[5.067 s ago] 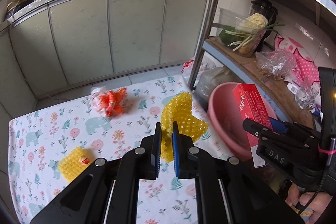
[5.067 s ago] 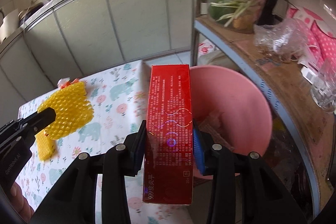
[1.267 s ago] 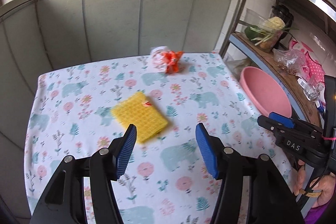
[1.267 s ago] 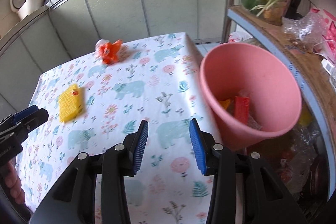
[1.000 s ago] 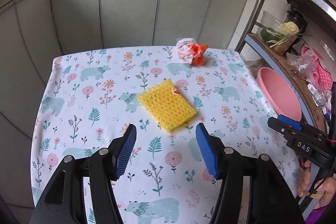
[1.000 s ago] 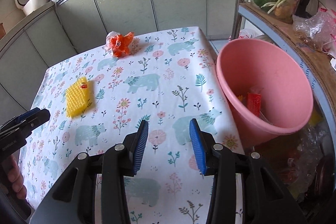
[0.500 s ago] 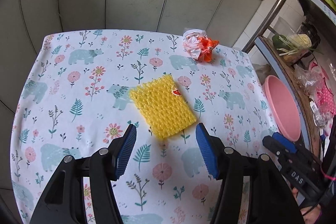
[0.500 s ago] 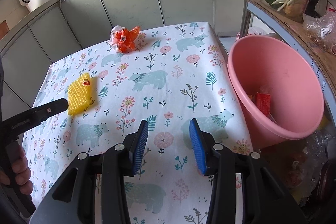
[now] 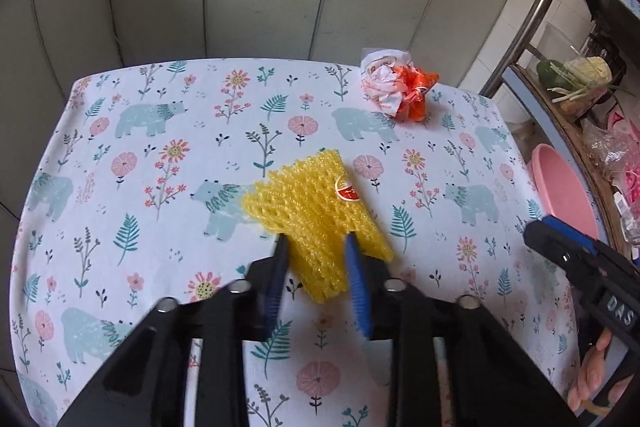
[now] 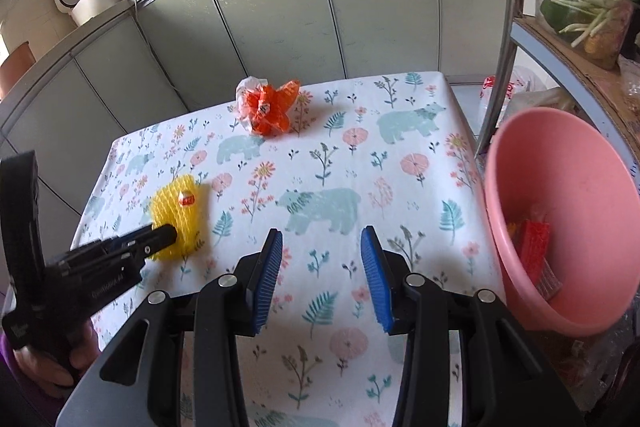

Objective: Collect trash
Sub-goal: 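Grasp the yellow sponge with the left gripper while the right grasps the orange-white plastic bag, then carry the yellow sponge and plastic bag over the pink bucket with both tools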

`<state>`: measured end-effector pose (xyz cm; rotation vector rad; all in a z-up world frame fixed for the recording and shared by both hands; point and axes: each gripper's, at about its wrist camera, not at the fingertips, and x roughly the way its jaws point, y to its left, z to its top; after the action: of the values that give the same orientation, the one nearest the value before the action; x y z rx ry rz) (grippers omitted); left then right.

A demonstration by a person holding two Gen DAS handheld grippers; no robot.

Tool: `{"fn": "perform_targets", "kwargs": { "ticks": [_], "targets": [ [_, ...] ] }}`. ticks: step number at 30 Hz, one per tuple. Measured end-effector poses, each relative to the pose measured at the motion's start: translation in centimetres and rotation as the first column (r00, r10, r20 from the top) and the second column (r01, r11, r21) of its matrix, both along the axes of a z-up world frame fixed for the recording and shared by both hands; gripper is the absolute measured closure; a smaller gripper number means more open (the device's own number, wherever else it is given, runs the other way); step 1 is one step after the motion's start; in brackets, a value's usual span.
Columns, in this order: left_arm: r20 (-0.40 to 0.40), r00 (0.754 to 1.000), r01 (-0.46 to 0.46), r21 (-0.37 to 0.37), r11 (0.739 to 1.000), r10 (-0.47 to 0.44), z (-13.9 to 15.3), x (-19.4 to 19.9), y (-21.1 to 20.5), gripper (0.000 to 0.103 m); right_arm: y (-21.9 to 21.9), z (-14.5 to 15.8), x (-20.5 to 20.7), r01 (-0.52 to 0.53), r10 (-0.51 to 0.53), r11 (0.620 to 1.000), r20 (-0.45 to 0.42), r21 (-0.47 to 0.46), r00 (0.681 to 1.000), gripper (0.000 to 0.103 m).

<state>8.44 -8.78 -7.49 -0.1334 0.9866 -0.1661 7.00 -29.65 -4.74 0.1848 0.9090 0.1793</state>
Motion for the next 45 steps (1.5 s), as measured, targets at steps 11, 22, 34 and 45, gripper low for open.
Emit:
{"fn": "perform_targets", "kwargs": {
  "ticks": [11, 22, 34, 45],
  "targets": [
    [0.06, 0.997, -0.036, -0.026, 0.999, 0.038, 1.7, -0.7, 3.5, 0.091, 2.3, 1.8, 5.4, -0.065, 0.064, 0.998, 0.058, 0.018, 0.996, 0.061],
    [0.071, 0.995, -0.062, -0.063, 0.996, 0.066, 2.0, -0.7, 6.8, 0.091, 6.0, 1.6, 12.5, -0.09, 0.089, 0.996, 0.066, 0.008, 0.994, 0.053],
    [0.046, 0.997, -0.06, -0.099, 0.993, 0.065, 1.0, 0.0, 8.1, 0.091, 7.4, -1.7, 14.9, -0.133, 0.133, 0.99, -0.013, -0.039, 0.991, 0.047],
    [0.069, 0.996, -0.049, -0.094, 0.994, 0.056, 1.7, -0.3, 7.6, 0.091, 7.1, -1.4, 11.8, -0.14, 0.139, 0.99, -0.013, -0.034, 0.99, 0.053]
  ]
}}
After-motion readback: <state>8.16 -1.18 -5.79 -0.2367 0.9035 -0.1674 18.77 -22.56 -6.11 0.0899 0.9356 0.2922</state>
